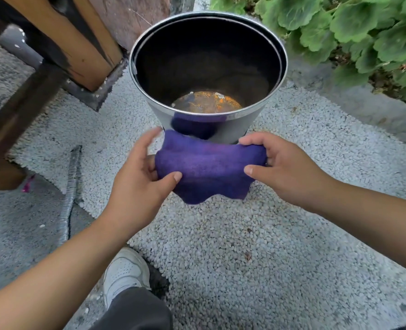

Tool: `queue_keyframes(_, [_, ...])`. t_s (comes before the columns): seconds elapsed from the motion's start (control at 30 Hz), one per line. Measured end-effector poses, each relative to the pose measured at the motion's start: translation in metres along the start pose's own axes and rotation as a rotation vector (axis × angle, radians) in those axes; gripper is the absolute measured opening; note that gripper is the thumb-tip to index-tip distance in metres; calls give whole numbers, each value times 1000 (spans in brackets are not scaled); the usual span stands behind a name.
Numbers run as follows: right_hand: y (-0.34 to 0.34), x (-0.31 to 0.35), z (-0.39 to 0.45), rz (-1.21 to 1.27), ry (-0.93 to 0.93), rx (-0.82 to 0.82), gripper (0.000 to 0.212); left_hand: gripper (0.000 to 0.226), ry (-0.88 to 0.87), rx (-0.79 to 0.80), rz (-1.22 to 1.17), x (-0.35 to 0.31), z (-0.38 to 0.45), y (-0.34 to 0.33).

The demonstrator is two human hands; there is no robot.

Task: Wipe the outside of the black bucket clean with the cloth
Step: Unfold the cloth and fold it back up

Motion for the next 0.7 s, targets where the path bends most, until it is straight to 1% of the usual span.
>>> queue_keyframes(0.03, [2, 0, 0, -25, -12, 7, 52, 66, -52, 23, 107, -3, 1, 1])
queue_keyframes(0.07, [5, 0, -1, -88, -8, -5, 56, 57, -129, 53, 319, -7, 2, 1])
queue_keyframes(0.1, [9, 2, -1, -208, 16, -50, 59, 48, -231, 72, 538, -12, 3, 1])
queue_keyframes(0.13, [12, 4, -1, -365, 64, -117, 57, 38, -318, 82, 684, -18, 4, 1])
queue_keyframes(0.17, [13, 9, -1, -515, 136, -184, 49, 28, -376, 93, 762, -21, 5, 1])
queue_keyframes(0.2, [14, 14, -1, -606, 198, -225, 37, 19, -391, 90, 782, -25, 6, 2])
queue_keyframes(0.27, [18, 23, -2, -611, 238, -231, 13, 5, -405, 66, 702, -30, 9, 6])
queue_keyframes(0.3, [23, 26, -2, -569, 230, -203, 8, 2, -435, 65, 648, -32, 10, 7])
queue_keyframes(0.33, [27, 28, -2, -504, 209, -153, 10, 4, -462, 80, 561, -34, 10, 9])
queue_keyframes(0.37, [32, 30, -1, -408, 177, -82, 13, 2, -450, 89, 426, -37, 11, 11])
queue_keyframes(0.4, [35, 32, -1, -281, 144, -7, 12, 5, -400, 92, 266, -40, 14, 12])
queue_keyframes(0.43, [36, 35, -2, -136, 126, 58, 9, 8, -373, 83, 163, -43, 16, 13])
queue_keyframes(0.47, [35, 36, -4, -2, 126, 100, 8, 11, -376, 67, 118, -47, 19, 13])
queue_keyframes(0.53, [31, 37, -2, 232, 147, 111, 11, 8, -411, 39, 97, -55, 25, 11])
queue_keyframes(0.6, [26, 40, 0, 442, 146, 69, 19, 4, -413, 6, 48, -64, 31, 9])
queue_keyframes(0.63, [24, 44, 0, 543, 133, 62, 19, 3, -402, -21, 36, -67, 33, 8])
queue_keyframes(0.7, [23, 53, -3, 708, 83, 86, 15, 9, -355, -73, -12, -78, 37, 7])
Point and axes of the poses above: each hand's wrist, its own z-axis towards the middle knuckle, its own y-axis out of the back of the hand, x = y × z, the point moved 3 cm from there along z, towards the middle knuckle, and after that the axes turned 10 degrees about -y, right-handed, at the moved point
